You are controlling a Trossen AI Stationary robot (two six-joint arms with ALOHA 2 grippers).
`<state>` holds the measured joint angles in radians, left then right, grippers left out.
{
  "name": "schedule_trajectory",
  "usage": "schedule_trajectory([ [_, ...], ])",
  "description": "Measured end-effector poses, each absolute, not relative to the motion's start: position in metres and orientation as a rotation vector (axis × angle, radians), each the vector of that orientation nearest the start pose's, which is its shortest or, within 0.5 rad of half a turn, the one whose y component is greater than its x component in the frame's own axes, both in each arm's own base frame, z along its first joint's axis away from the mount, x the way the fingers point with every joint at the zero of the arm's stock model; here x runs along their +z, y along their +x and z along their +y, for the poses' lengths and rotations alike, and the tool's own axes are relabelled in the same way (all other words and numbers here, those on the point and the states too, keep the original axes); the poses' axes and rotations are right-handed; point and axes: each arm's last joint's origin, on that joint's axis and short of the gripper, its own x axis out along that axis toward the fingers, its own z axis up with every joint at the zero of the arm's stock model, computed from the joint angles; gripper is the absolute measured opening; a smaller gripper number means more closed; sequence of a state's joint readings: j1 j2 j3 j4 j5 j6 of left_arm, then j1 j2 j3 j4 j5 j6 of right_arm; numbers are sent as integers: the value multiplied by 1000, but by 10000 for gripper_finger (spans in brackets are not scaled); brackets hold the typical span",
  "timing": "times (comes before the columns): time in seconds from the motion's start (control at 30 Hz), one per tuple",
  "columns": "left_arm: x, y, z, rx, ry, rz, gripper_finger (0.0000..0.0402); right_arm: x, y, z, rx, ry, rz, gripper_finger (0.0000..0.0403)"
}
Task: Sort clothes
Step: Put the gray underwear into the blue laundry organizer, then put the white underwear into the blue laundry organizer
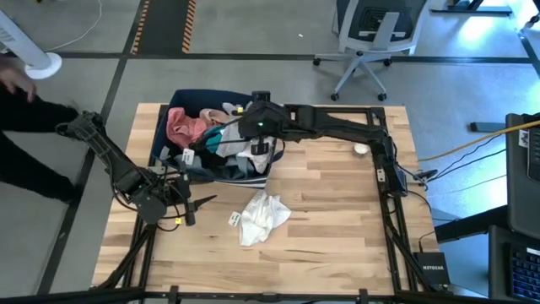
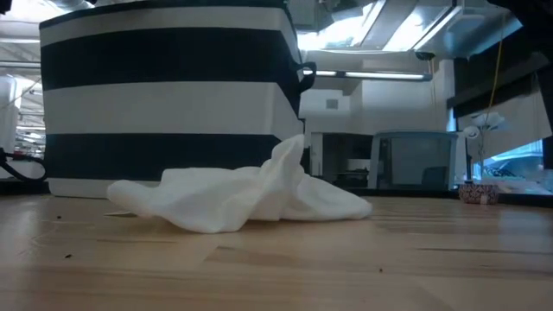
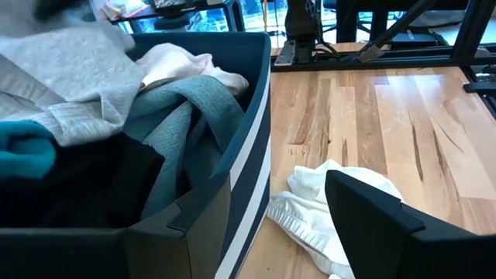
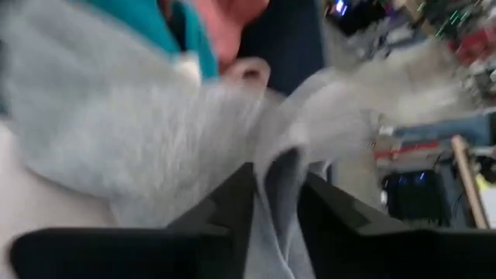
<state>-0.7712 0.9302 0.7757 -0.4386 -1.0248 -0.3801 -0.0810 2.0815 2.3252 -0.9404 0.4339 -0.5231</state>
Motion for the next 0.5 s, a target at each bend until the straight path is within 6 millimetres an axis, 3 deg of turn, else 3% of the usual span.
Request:
schedule_trajectory([
  [0.27,291,148,-109,310,82,311,208,439,411,-23,-272,-648,681,198],
  [0.37,291,148,-109,309,81,310,208,443,402,-6,-158,-643,678,208],
  [0.5,291,148,-109,309,81,310,208,436,396,37,101,-641,693,208],
])
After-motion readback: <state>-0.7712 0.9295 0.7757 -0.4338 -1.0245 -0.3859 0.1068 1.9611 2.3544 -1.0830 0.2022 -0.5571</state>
